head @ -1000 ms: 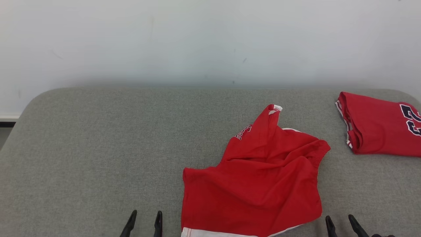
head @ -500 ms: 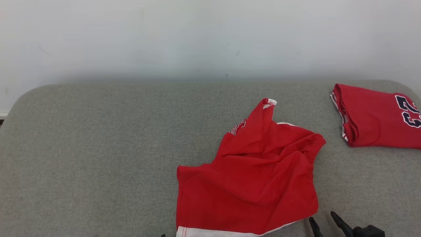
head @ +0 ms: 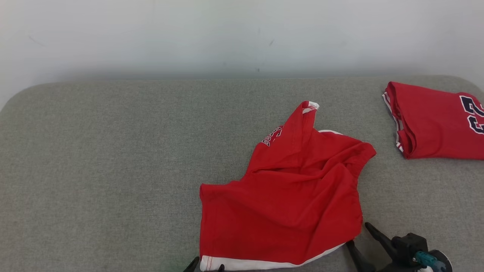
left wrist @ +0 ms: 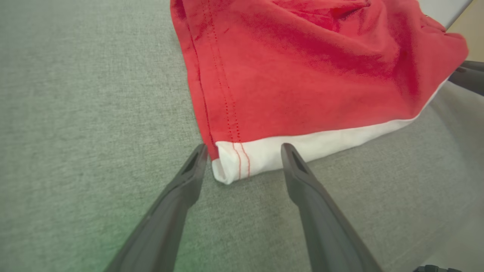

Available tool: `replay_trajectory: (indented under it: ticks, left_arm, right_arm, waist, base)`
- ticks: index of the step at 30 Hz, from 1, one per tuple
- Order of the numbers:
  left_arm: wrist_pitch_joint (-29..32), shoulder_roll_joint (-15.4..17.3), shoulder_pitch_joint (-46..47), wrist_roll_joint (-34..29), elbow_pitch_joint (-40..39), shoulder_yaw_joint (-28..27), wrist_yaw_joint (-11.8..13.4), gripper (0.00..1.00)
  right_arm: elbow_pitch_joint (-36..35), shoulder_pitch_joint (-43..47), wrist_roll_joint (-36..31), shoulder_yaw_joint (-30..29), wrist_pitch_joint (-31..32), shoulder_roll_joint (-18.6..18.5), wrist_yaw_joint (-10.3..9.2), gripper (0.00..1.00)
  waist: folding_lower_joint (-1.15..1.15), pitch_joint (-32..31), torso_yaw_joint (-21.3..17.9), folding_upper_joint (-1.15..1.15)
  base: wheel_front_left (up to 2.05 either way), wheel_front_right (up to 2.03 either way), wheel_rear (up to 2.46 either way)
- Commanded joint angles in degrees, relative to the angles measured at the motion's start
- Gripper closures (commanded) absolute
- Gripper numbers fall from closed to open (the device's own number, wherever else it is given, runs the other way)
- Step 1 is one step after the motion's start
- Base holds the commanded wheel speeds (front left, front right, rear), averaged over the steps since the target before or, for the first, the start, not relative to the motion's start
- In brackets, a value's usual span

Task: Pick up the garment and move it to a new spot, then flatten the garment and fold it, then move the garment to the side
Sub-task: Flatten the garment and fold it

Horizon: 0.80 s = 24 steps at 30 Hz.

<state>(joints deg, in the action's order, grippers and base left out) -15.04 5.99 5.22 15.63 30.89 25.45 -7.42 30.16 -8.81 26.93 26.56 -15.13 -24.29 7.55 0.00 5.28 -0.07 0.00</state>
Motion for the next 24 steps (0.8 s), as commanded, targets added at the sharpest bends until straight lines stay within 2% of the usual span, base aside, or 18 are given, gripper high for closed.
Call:
replay_trajectory:
  ticks: [1,2,3,4,10,15,24]
  left_arm:
    - [-0.1,0.2,0.9,1.0,1.1,0.5,-0.1,0.12]
    - [-0.1,0.2,1.5,1.5,1.8,0.8,-0.1,0.64]
    - [-0.1,0.3,2.1,1.9,2.6,1.3,-0.1,0.95]
    - [-0.1,0.3,2.4,2.5,3.0,1.6,-0.1,1.00]
    - [-0.1,0.3,3.1,4.3,3.7,2.0,-0.1,1.00]
    - [-0.1,1.6,0.0,4.5,-0.6,0.2,0.0,1.00]
    - [-0.1,6.6,-4.0,2.7,-12.1,-7.2,0.0,1.00]
  right_arm:
    - [0.5,-1.0,1.4,1.1,-0.1,-0.1,-0.16,0.00]
    - [1.2,-1.5,2.3,2.1,-0.1,-0.2,-0.16,0.69]
    - [1.6,-2.2,3.0,2.9,-0.1,-0.3,-0.16,1.00]
    - [1.8,-2.9,4.0,3.8,-0.1,-0.3,-0.16,1.00]
    - [3.1,-3.8,8.5,7.6,-0.1,-0.9,-0.16,1.00]
    - [-3.1,0.3,11.5,9.1,-0.1,-4.1,-0.16,1.00]
    - [-20.0,2.8,14.7,15.6,0.0,-16.3,-0.16,1.00]
  waist:
    - [0.00,0.3,0.1,0.00]
    - [0.00,0.4,0.2,0.00]
    - [0.00,0.4,0.3,0.00]
    - [0.00,0.5,0.3,0.00]
    - [0.00,-0.3,0.7,0.00]
    - [0.00,-1.6,0.9,0.00]
    - [0.00,-2.1,-1.3,0.00]
  base:
    - [0.00,0.00,0.00]
    - [0.00,0.00,0.00]
    - [0.00,0.00,0.00]
    - [0.00,0.00,0.00]
    - [0.00,0.00,0.00]
    - [0.00,0.00,0.00]
    - [0.00,0.00,0.00]
